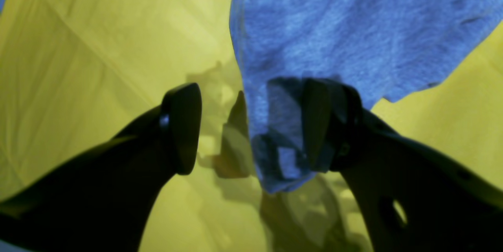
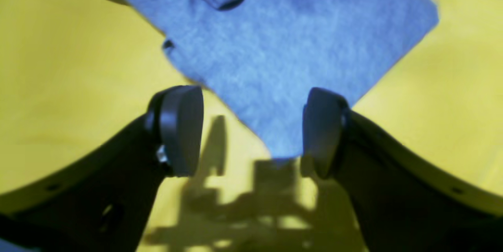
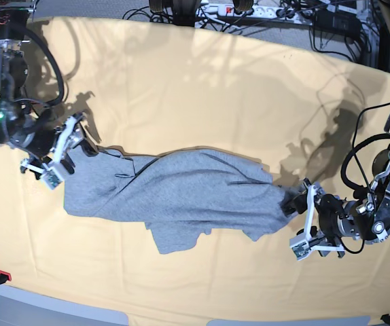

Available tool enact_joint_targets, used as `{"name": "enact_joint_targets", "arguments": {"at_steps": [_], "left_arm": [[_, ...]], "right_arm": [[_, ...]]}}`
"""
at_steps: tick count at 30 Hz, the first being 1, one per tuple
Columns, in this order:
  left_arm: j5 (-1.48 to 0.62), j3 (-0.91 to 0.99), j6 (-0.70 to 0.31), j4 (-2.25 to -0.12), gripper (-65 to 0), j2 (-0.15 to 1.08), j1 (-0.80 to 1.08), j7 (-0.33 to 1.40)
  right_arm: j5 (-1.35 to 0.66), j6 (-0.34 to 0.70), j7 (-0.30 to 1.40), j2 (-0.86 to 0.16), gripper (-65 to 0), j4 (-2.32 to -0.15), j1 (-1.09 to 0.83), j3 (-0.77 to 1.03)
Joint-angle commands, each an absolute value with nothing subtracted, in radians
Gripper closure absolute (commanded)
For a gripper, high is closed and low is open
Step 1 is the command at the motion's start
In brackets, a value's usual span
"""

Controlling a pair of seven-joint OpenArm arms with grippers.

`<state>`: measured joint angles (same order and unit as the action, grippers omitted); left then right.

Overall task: Layout the t-shirt on the table in an organized manner, then fold the t-shirt properly
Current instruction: 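Lower the t-shirt and regrip its end with the right gripper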

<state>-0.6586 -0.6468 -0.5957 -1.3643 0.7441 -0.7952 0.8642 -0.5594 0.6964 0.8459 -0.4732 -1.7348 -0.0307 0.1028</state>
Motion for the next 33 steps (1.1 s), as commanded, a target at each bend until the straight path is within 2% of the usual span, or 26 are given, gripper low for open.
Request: {"name": "enact_joint_targets", "arguments": {"at_steps": [1, 5, 10, 16, 17, 19, 22, 23, 33], "left_arm": [[-0.664, -0.633, -0.592, -1.374, -40.3, 0.754, -0.826, 0.851], [-0.664, -0.633, -0.591, -1.374, -40.3, 0.768, -0.826, 0.854], [-0.664, -0.633, -0.591, -1.374, -40.3, 0.782, -0.826, 0.854], [-0.665, -0.633, -0.591, -1.374, -40.3, 0.785, -0.826, 0.854], [-0.664, -0.633, -0.589, -1.374, -40.3, 0.785, -0.826, 0.855], [-0.664, -0.633, -0.587, -1.374, -40.3, 0.785, -0.826, 0.854], [-0.664, -0.633, -0.588, -1.374, -40.3, 0.784, -0.826, 0.847], [-0.665, -0.633, -0.588, -1.374, -40.3, 0.784, -0.826, 0.843], [-0.664, -0.633, -0.609, -1.374, -40.3, 0.79, -0.826, 0.87]], "right_arm": [[-0.524, 0.698, 0.793, -0.49, -43.5, -1.75, -0.012, 0.09], [-0.343, 0.698, 0.735, -0.49, -43.5, -1.749, -0.012, 0.01], [-0.174, 0.619, 0.673, -0.49, -43.3, -1.747, -0.012, -0.057], [-0.061, 0.564, 0.567, -0.49, -42.7, -1.711, -0.011, -0.061], [-0.054, 0.565, 0.568, -0.49, -40.2, -1.703, -0.011, -0.061], [-0.047, 0.565, 0.577, -0.49, -29.6, -1.696, -0.012, -0.061], [-0.048, 0.566, 0.621, -0.491, -5.5, -1.697, -0.006, -0.061], [-0.048, 0.564, 0.639, -0.491, 0.0, -1.697, -0.002, -0.061], [-0.052, 0.533, 0.744, -0.492, 0.0, -1.813, 0.015, -0.059]]}}
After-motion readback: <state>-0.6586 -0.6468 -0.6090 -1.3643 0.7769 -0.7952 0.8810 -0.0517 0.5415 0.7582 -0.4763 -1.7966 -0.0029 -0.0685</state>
